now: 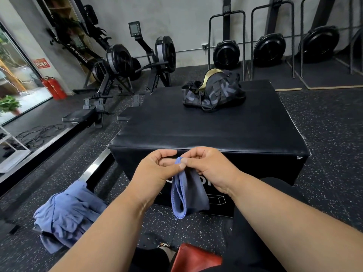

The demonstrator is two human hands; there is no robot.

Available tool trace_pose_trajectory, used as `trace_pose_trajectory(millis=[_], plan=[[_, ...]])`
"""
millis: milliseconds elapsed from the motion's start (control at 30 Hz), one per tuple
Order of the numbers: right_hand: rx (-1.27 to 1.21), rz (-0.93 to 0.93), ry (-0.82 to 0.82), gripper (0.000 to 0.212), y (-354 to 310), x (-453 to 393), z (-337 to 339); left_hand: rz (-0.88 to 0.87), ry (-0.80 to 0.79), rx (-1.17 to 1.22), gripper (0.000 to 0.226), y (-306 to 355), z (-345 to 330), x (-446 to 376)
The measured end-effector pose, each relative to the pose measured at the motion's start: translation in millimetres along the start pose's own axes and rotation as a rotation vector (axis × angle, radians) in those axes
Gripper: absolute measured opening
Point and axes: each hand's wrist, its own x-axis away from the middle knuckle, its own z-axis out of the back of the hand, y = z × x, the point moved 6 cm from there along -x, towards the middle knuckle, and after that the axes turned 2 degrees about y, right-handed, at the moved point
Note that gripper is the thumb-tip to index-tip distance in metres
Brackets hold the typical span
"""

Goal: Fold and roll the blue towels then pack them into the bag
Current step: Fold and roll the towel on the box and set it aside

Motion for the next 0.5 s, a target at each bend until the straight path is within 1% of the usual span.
trace_pose_trajectory(millis=[67,167,300,400,500], plan=[[-0.03,-0.008,-0.018,0.017,1,0,-1,0.01,0.017,-0.045,0.042,2,4,-3],[0.05,-0.008,-0.048,0.018,4,-3,1,0.034,-0.002,-0.066,0.039,14,11,-7],[0.135,-0.041,-0.096,0.018,12,-3,4,0.016,-0.002,-0.235,0.034,38,24,-15],[0.175,-0.035,-0.109,0.02,18,-6,7,-0.054,-0.035,-0.386,0.033,61,31,-18],[0.187,-0.067,-0.12,0.023,28,-10,10,-0.206,-0.049,-0.629,0.026,93,34,-22]])
